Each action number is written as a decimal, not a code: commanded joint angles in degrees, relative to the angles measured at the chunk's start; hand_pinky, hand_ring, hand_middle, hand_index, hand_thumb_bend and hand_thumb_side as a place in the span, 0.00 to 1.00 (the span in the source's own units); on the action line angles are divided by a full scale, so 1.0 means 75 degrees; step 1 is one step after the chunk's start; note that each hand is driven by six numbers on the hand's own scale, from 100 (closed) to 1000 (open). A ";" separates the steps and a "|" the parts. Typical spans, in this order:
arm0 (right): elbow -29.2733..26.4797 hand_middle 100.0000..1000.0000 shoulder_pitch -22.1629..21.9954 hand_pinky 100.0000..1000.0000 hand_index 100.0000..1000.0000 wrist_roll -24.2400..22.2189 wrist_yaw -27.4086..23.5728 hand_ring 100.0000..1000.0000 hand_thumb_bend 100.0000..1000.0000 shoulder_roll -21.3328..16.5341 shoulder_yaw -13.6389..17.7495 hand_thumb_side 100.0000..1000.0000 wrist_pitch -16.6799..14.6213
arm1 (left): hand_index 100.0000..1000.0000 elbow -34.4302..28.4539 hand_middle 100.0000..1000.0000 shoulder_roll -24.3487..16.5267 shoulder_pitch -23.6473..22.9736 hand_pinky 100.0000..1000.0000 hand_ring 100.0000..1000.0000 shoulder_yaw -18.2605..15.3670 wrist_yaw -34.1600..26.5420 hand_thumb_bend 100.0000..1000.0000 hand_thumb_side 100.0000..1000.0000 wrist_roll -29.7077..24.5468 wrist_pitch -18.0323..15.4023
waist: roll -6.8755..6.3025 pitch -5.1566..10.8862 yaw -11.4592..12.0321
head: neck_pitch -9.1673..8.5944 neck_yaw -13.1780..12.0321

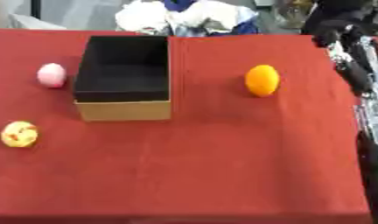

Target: Pick up objects on the table and place them in the box.

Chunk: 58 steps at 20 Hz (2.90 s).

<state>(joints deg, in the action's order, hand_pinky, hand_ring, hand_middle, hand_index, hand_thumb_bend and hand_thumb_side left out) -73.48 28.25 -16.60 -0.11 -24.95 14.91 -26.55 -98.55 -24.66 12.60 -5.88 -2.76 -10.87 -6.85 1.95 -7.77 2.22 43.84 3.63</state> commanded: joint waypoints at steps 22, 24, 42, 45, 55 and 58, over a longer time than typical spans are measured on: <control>0.4459 0.81 0.2807 0.79 0.88 -0.2249 0.2355 0.85 0.00 -0.1180 -0.2044 0.72 -0.2406 | 0.66 -0.0122 0.52 -0.0180 0.0105 0.62 0.44 0.0059 -0.0082 0.04 0.74 -0.0137 -0.0027 | 0.0007 0.0251 0.0148 | 0.0037 0.0145; 0.4667 0.82 0.2928 0.80 0.88 -0.2284 0.2743 0.86 0.00 -0.1039 -0.2042 0.72 -0.2489 | 0.66 -0.0119 0.52 -0.0172 0.0102 0.62 0.44 0.0066 -0.0082 0.04 0.74 -0.0146 -0.0027 | 0.0004 0.0251 0.0150 | 0.0037 0.0158; 0.5376 0.85 0.3171 0.79 0.89 -0.0828 0.6463 0.85 0.22 -0.0377 -0.1946 0.69 -0.2786 | 0.67 -0.0107 0.52 -0.0152 0.0091 0.63 0.44 0.0083 -0.0091 0.04 0.74 -0.0171 -0.0021 | 0.0000 0.0274 0.0175 | 0.0037 0.0217; 0.5420 0.83 0.3155 0.77 0.88 -0.0332 0.7032 0.83 0.25 -0.0368 -0.1893 0.60 -0.2681 | 0.66 -0.0104 0.52 -0.0153 0.0084 0.63 0.44 0.0083 -0.0092 0.04 0.74 -0.0172 -0.0020 | 0.0000 0.0282 0.0173 | 0.0037 0.0220; 0.5288 0.77 0.3177 0.69 0.84 0.1739 0.8626 0.74 0.36 -0.0359 -0.1736 0.06 -0.2452 | 0.66 -0.0102 0.53 -0.0155 0.0080 0.63 0.44 0.0085 -0.0098 0.04 0.74 -0.0165 -0.0018 | -0.0003 0.0299 0.0171 | 0.0037 0.0226; 0.5196 0.74 0.3188 0.67 0.82 0.2403 0.9229 0.72 0.35 -0.0357 -0.1681 0.05 -0.2333 | 0.66 -0.0094 0.53 -0.0154 0.0078 0.63 0.44 0.0087 -0.0098 0.04 0.74 -0.0166 -0.0013 | -0.0003 0.0304 0.0175 | 0.0031 0.0229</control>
<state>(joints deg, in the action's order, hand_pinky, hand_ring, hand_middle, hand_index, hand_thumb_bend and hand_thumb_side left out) -33.14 50.91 -0.61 67.19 -26.48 1.75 -44.35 -98.53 -24.68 12.64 -5.16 -3.36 -12.01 -6.98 2.10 -6.36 3.53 43.84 5.19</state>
